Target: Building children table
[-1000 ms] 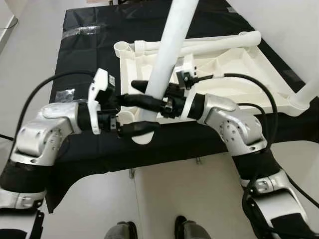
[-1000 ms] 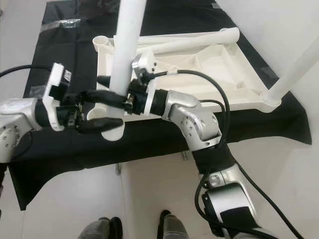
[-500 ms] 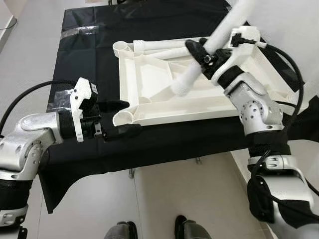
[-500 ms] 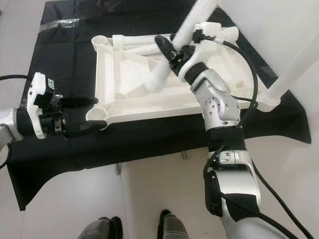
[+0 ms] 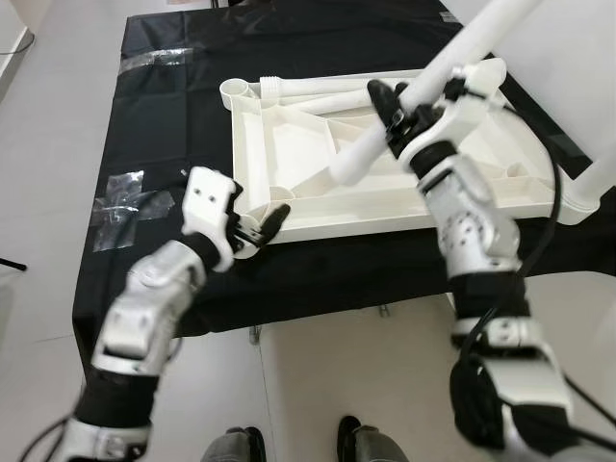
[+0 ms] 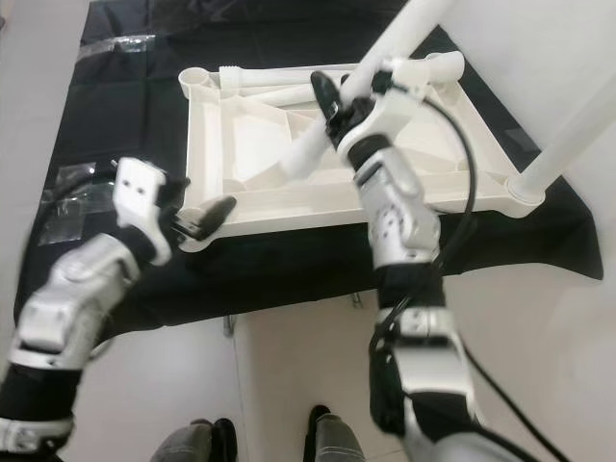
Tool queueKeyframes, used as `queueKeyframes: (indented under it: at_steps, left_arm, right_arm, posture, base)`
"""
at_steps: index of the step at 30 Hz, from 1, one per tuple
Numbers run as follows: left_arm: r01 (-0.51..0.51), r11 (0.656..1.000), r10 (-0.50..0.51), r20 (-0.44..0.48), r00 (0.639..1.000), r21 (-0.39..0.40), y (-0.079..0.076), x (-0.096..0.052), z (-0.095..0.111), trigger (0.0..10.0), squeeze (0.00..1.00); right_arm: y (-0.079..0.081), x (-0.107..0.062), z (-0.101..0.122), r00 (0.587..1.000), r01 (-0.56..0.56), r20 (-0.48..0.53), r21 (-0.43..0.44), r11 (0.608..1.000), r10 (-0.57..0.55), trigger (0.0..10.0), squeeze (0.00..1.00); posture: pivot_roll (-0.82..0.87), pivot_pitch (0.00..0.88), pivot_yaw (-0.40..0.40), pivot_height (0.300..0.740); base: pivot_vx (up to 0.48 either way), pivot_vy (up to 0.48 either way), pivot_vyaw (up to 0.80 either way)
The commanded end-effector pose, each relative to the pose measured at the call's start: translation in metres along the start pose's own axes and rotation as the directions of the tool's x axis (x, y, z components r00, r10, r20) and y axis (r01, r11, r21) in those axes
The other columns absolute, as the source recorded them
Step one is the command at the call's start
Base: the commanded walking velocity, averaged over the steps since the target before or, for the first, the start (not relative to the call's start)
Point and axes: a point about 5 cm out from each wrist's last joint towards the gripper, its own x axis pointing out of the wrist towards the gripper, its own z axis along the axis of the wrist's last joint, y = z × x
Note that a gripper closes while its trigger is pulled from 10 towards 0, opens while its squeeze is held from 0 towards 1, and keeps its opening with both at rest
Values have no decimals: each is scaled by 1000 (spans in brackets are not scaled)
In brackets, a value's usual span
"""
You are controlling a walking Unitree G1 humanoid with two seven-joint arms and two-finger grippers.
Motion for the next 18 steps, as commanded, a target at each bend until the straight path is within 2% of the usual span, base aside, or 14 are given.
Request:
queueKeyframes:
  at_steps: [1, 7, 13, 18]
  left_arm:
    - [-46, 998, 44, 37, 998, 38, -2, -4, 4, 10000, 0]
    - [-135, 990, 132, 87, 987, 29, -12, -8, 10, 10000, 0]
    - [-153, 987, 148, 99, 984, 45, -14, -7, 9, 10000, 0]
    - [-142, 990, 139, 117, 983, 23, -15, -4, 12, 10000, 0]
  right_arm:
    - [11, 0, 11, 995, -73, 61, -11, 997, 73, 10000, 0]
    - [25, -5, 22, 983, -147, 114, 7, 989, 145, 10000, 0]
    - [30, -6, 23, 978, -173, 120, -5, 985, 172, 10000, 0]
    - [29, -6, 23, 977, -180, 112, -44, 983, 184, 10000, 0]
  posture:
    - [23, 216, -29, 740]
    - [8, 217, -23, 740]
    - [9, 217, -21, 740]
    - [8, 216, -19, 740]
  base:
    - [0, 0, 0]
    - [0, 0, 0]
    - [0, 0, 0]
    - [0, 0, 0]
